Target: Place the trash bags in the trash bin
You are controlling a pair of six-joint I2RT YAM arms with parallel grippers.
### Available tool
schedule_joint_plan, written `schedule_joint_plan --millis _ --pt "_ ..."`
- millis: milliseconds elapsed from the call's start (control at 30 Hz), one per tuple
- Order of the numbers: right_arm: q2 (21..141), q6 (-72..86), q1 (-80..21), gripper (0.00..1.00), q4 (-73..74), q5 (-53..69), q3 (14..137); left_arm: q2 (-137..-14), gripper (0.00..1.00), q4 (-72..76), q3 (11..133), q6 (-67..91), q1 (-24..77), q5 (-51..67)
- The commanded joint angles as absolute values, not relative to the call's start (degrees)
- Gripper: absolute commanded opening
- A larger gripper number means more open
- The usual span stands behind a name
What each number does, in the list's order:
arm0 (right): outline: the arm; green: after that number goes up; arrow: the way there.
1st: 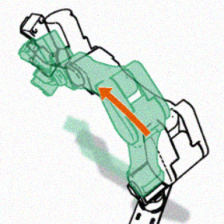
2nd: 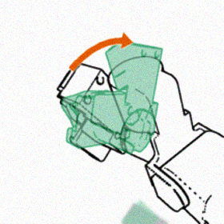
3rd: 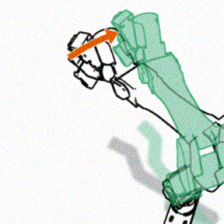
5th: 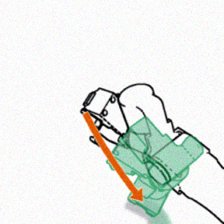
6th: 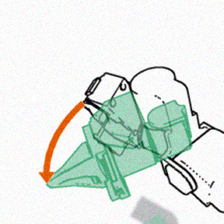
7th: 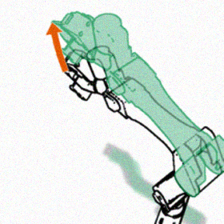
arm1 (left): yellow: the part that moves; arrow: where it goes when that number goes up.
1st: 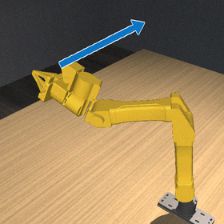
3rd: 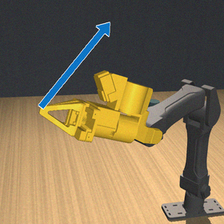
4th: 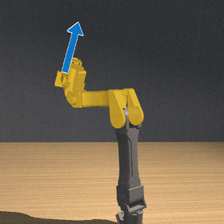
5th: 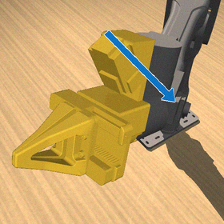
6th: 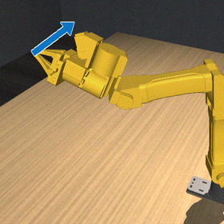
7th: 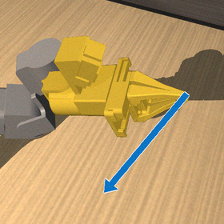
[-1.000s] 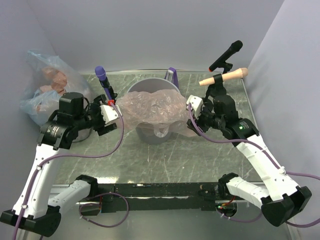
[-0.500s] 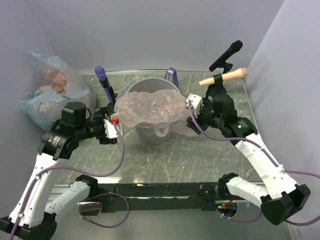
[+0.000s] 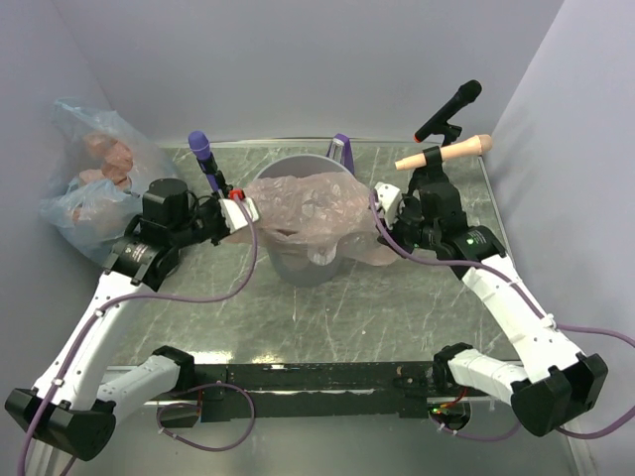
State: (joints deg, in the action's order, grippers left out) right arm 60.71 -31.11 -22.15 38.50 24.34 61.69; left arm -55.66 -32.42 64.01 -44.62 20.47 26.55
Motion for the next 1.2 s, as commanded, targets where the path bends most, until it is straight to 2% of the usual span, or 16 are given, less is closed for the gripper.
schedule_joint_plan --millis 0,367,567,967,1167 --pt "62.40 -31.38 -19.52 0.11 35.60 23.63 66.17 -56.86 0.01 -22.33 65.74 -33.06 20.65 21.63" --pt "73.82 -31.11 -16.44 0.11 33.58 30.14 79.97 -65.91 0.01 -9.24 66.89 -18.47 19.34 7.40" --pt "80.06 -28.66 -14.24 0.11 31.99 32.95 84.89 -69.96 0.01 -7.56 69.43 -13.19 17.23 3.87" --pt "89.02 -21.98 -11.43 0.10 30.85 42.62 91.14 -78.74 0.01 -4.13 71.98 -3.61 14.94 10.63" --pt "94.74 -17.85 -11.25 0.11 29.01 43.33 93.78 -83.14 0.01 -2.81 73.04 -1.50 14.59 13.09"
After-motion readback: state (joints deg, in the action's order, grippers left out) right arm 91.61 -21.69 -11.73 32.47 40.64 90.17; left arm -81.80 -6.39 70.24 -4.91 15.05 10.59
